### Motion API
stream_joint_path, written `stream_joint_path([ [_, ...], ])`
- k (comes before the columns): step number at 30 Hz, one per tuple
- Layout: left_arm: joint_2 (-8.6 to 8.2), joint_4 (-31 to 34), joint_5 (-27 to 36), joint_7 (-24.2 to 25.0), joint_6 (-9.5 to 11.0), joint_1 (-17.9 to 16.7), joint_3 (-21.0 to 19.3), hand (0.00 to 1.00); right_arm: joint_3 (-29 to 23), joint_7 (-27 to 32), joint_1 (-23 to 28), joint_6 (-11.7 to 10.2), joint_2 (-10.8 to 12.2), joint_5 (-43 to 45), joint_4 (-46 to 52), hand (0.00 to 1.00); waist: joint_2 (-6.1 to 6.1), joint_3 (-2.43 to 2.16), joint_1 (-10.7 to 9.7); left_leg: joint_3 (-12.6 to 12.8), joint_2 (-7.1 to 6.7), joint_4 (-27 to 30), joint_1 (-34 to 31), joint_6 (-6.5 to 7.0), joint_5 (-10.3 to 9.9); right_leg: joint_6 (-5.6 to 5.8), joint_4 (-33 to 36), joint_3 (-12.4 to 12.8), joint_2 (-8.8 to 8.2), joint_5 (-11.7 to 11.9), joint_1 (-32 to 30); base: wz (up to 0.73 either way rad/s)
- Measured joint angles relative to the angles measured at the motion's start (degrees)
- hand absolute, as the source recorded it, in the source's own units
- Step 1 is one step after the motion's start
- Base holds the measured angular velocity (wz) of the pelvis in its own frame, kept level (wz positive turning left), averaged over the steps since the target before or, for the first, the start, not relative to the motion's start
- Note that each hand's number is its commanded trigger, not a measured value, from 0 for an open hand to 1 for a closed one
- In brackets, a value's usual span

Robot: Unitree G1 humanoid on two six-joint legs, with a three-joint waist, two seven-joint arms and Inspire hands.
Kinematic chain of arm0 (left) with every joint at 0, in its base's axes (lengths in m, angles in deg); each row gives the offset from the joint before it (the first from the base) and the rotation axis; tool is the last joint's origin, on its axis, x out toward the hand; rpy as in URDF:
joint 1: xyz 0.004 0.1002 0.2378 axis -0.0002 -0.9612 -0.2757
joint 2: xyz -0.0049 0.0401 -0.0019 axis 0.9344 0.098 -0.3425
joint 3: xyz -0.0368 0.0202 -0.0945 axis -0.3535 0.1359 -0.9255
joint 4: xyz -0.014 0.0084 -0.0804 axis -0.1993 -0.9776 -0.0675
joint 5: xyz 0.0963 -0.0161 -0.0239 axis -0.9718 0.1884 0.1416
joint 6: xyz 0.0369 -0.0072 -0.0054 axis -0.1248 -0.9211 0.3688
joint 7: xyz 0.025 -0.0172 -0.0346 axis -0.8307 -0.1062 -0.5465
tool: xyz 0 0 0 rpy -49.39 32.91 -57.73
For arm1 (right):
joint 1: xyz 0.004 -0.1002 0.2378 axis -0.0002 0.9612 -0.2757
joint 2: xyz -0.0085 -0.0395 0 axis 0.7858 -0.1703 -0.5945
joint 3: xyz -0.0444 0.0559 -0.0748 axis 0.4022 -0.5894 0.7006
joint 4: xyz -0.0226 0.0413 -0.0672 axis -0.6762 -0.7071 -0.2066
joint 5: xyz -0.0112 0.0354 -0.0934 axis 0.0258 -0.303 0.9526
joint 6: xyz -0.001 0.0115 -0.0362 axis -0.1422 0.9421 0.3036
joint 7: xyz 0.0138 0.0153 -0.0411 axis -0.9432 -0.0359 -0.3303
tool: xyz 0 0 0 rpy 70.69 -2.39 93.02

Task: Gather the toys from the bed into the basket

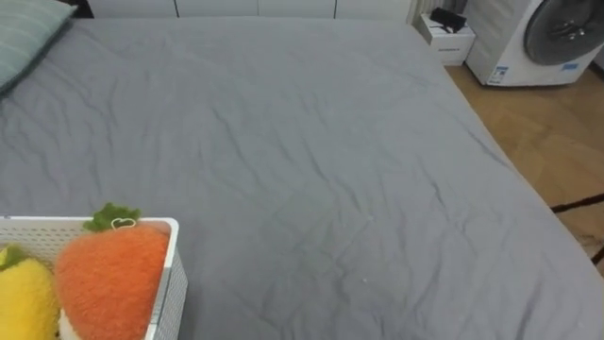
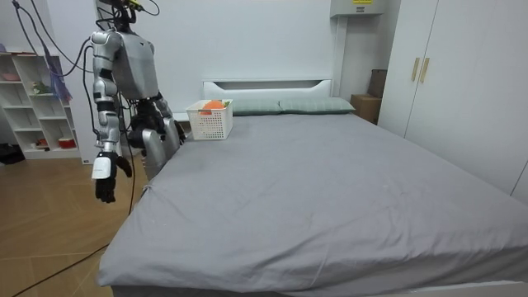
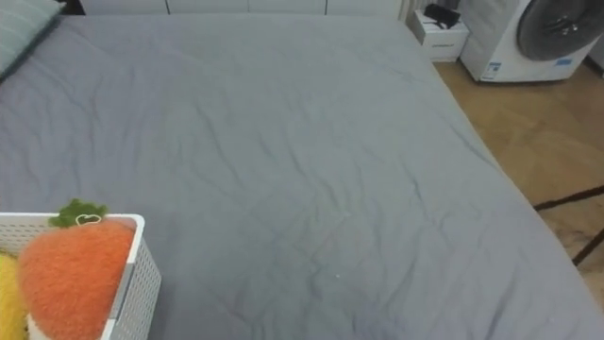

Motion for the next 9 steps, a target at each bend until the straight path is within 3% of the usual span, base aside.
stream_joint_path([
  [3,-0.18,-0.7,-1.2,0.0,-0.6,0.1,1.0,0.00,2.8,-4.0,-1.3,3.0,0.8,5.6,-1.2,0.00,0.24,0.21,1.5,-0.1,-0.08,-0.1,0.6,-0.05,-0.2,-0.01,0.1,-0.3,-0.15,-0.1,0.5,-0.05],
  [9,-0.60,-2.2,-2.4,0.0,-3.0,-0.2,3.3,0.00,5.3,-9.1,-4.9,6.1,0.8,13.0,-1.8,0.00,0.54,0.25,1.9,-1.2,-0.38,0.3,0.9,0.13,-0.4,-0.04,0.0,-1.4,-0.64,-0.6,1.3,0.08],
])
